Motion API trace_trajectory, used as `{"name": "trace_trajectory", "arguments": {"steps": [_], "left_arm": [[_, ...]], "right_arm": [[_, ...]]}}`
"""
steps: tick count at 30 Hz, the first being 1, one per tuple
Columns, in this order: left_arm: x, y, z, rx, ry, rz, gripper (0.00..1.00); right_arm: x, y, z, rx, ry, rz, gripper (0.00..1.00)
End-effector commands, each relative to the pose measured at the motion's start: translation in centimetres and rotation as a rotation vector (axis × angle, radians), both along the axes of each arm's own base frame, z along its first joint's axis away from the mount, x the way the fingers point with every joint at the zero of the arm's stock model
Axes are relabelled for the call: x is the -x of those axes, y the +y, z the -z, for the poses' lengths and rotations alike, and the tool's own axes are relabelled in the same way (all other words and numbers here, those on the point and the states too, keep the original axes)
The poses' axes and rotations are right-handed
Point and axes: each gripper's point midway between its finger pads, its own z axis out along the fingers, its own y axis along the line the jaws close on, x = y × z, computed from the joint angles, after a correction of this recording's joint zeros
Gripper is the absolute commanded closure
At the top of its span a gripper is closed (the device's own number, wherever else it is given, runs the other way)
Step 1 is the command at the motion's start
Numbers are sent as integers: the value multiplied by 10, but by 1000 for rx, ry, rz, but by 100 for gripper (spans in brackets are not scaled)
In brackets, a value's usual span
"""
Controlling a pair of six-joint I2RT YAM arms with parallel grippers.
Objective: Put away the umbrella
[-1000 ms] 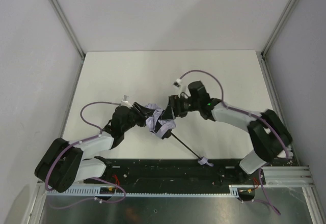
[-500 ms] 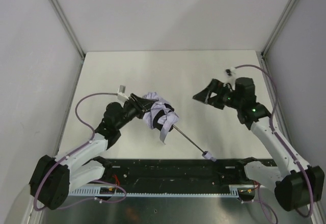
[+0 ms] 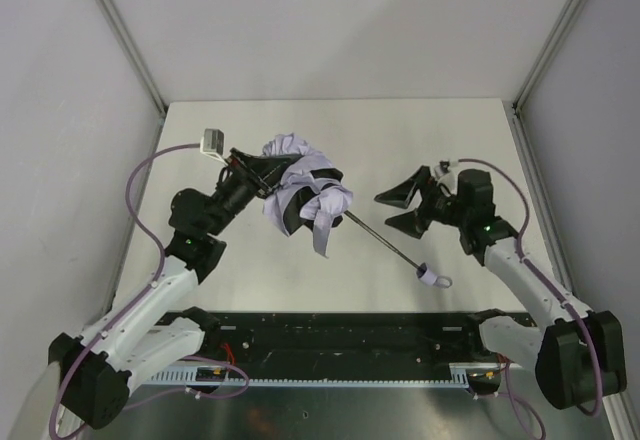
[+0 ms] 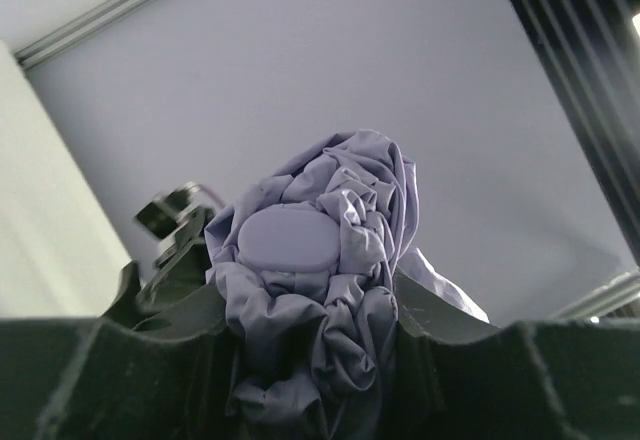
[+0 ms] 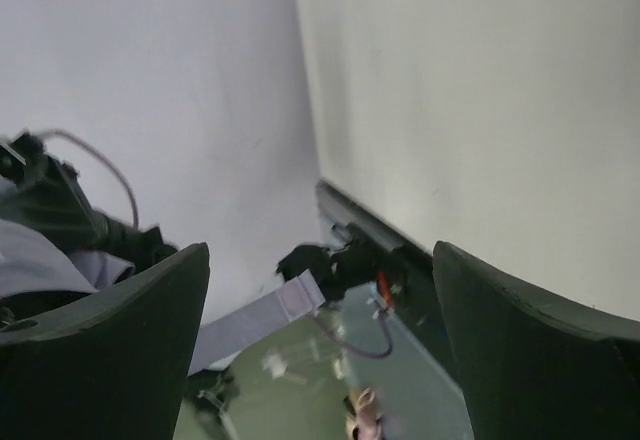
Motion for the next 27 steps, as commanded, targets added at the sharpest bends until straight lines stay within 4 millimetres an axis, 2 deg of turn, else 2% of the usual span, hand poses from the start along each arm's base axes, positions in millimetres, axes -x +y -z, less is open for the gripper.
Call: {"name": "trace_trajectory", "arguments": {"steps": [1, 4, 8, 12, 17, 23, 27], "left_arm": [[21, 11, -68, 124, -147, 27, 100], [23, 13, -78, 146, -163, 21, 100], [23, 14, -85, 161, -174, 20, 100], [22, 16, -89, 172, -177, 10, 100], [19, 14, -92, 169, -182, 8, 100], [16, 11, -96, 164, -192, 15, 100], [16, 10, -95, 163, -192, 15, 100]], "right_arm": [[22, 45, -52, -254, -41, -83, 4], [36, 74, -66, -366, -17, -126, 3], [53, 102, -78, -469, 46, -166, 4], [73, 120, -77, -487, 115, -191, 6], [89, 125, -64, -472, 167, -167, 12], [96, 118, -35, -415, 205, -116, 15], [105, 124, -40, -455, 209, -129, 18]]}}
